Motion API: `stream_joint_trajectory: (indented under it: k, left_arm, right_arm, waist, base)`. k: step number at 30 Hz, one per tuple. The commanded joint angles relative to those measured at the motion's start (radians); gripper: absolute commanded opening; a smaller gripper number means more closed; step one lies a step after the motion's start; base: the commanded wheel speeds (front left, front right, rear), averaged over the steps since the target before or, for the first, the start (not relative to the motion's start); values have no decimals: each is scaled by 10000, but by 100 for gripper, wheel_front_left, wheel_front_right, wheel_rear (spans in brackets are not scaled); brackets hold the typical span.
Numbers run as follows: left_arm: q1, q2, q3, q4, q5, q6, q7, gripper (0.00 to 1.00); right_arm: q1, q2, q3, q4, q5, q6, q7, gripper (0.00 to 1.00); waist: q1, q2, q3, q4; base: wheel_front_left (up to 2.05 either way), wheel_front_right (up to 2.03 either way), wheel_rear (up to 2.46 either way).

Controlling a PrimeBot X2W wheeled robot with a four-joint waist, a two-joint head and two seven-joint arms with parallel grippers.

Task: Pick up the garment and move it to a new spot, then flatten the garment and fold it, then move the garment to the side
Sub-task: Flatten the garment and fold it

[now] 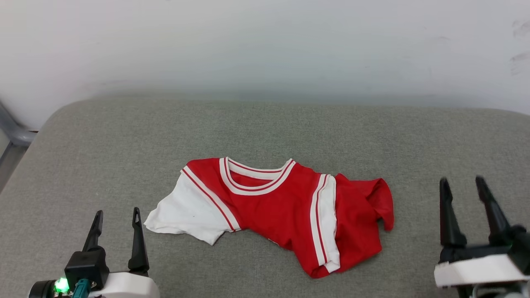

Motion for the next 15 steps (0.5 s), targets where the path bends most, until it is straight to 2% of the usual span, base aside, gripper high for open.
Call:
stream_joint_trajectory:
  k: [1,5,10,12,15]
  left_arm:
    - [70,-133,147,-31,194,-146,-24,100]
    - [65,-489,536,76,656,-596,-24,100]
    - [108,-916,898,136,1157,-1024,-25,100]
    - [107,-1110,1012,145,1311,-1193,-25,100]
    - [99,-1371,1157,141,1551,-1415,-25,100]
  right_arm:
    - [-390,21,-12,-165,-122,-7,-20,100]
    - [-1303,-98,398,-239,-462,-7,-18,100]
    - [-2745,-1078,1649,721,-298,-8,-14,100]
    - [-3446,-1484,2362,1344,62,-8,490,100]
    - [-4344,-2164,3678,2170,648,-8,2030,100]
  waist:
    - [0,0,4,73]
    - [0,0,13,179]
    - [0,0,26,333]
    - [0,0,51,396]
    - [0,0,145,524]
  base:
    - [0,0,0]
    - [0,0,0]
    - [0,0,0]
    - [0,0,0]
    - [0,0,0]
